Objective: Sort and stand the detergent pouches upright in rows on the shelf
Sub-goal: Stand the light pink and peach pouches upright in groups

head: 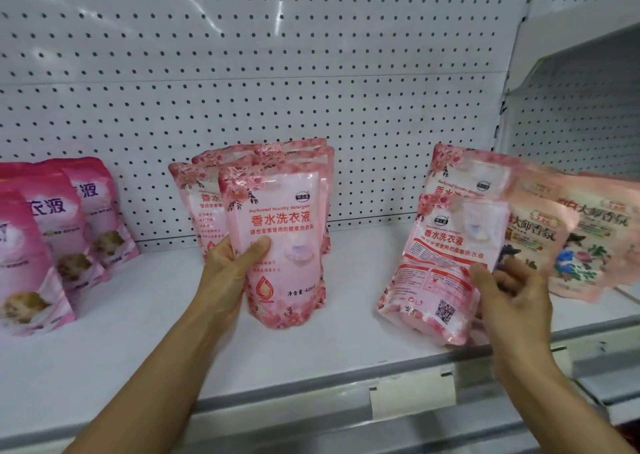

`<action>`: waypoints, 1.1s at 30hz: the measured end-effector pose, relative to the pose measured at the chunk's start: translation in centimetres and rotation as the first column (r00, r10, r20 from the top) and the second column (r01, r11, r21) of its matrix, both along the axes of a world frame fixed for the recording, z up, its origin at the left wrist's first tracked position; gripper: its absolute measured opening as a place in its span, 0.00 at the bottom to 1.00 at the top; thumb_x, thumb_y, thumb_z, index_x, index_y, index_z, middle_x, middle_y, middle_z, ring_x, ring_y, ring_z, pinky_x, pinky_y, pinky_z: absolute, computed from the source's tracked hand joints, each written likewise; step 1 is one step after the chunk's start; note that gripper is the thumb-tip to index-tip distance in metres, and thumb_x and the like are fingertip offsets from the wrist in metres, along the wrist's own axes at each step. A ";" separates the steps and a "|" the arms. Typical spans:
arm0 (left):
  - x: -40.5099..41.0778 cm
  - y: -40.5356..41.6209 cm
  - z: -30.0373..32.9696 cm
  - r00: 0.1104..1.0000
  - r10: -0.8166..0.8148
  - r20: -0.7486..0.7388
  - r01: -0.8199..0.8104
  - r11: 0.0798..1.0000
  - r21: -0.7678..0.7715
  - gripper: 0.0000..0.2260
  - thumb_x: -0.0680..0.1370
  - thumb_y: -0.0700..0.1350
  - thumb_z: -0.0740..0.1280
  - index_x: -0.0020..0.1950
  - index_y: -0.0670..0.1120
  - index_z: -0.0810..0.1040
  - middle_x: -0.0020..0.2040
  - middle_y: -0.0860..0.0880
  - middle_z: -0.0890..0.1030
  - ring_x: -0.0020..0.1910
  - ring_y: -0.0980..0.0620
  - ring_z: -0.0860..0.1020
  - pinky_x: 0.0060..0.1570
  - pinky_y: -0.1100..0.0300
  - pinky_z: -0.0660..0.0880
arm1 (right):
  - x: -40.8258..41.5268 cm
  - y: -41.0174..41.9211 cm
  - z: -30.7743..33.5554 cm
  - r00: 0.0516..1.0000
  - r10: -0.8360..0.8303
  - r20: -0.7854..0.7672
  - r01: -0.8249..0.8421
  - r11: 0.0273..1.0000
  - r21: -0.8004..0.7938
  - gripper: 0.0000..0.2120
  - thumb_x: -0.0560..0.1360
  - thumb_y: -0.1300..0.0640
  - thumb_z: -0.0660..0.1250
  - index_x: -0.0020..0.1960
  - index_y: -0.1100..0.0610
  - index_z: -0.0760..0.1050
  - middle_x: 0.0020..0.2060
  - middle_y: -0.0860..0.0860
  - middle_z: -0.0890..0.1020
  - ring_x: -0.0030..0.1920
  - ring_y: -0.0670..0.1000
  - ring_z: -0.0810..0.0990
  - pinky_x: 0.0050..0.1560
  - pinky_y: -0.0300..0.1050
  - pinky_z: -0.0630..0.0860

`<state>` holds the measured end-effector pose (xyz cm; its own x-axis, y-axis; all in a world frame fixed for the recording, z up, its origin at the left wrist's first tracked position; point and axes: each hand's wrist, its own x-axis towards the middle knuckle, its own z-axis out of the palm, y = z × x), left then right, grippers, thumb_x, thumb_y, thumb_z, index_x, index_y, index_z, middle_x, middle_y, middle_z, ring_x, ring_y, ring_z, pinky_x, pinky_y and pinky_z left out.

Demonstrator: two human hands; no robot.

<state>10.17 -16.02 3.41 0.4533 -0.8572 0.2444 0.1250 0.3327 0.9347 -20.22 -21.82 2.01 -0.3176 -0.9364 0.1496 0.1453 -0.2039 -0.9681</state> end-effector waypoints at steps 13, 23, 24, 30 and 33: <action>1.6 1.0 0.2 0.962 0.270 0.046 -0.267 0.962 -0.059 0.07 0.78 0.43 0.68 0.55 0.47 0.82 0.44 0.52 0.87 0.42 0.51 0.86 0.35 0.59 0.82 | 5.6 -0.6 4.0 0.936 0.156 -0.314 -0.239 0.939 -0.248 0.09 0.78 0.61 0.65 0.42 0.64 0.68 0.38 0.55 0.80 0.35 0.48 0.81 0.30 0.38 0.79; 2.7 2.6 -0.1 0.945 0.324 0.040 -0.319 0.943 -0.100 0.07 0.79 0.42 0.68 0.55 0.46 0.82 0.47 0.48 0.87 0.44 0.47 0.86 0.38 0.56 0.83 | 15.6 2.7 2.4 0.741 0.016 -0.672 -0.485 0.704 -0.518 0.17 0.74 0.55 0.72 0.36 0.53 0.64 0.31 0.44 0.71 0.32 0.48 0.70 0.32 0.46 0.71; 2.7 2.6 0.0 0.945 0.324 0.045 -0.318 0.943 -0.098 0.07 0.79 0.43 0.68 0.55 0.46 0.82 0.47 0.47 0.87 0.44 0.46 0.86 0.38 0.55 0.83 | 16.2 3.1 1.9 0.713 0.017 -0.701 -0.522 0.680 -0.515 0.16 0.74 0.54 0.72 0.37 0.51 0.64 0.31 0.43 0.71 0.32 0.48 0.70 0.31 0.42 0.70; 3.1 2.9 -0.1 0.954 0.294 0.064 -0.289 0.954 -0.082 0.07 0.80 0.43 0.67 0.56 0.47 0.81 0.48 0.47 0.87 0.46 0.46 0.86 0.40 0.53 0.83 | 14.7 1.6 2.7 0.740 0.084 -0.667 -0.509 0.719 -0.474 0.08 0.77 0.43 0.63 0.44 0.46 0.71 0.42 0.41 0.77 0.42 0.42 0.76 0.39 0.39 0.73; 3.0 2.8 -0.2 0.953 0.299 0.048 -0.295 0.953 -0.070 0.06 0.79 0.44 0.67 0.54 0.49 0.81 0.48 0.47 0.87 0.46 0.46 0.86 0.41 0.52 0.83 | 13.4 -2.7 3.7 0.776 0.330 -0.537 -0.517 0.822 -0.241 0.14 0.78 0.43 0.62 0.57 0.51 0.72 0.52 0.44 0.78 0.50 0.41 0.77 0.53 0.46 0.75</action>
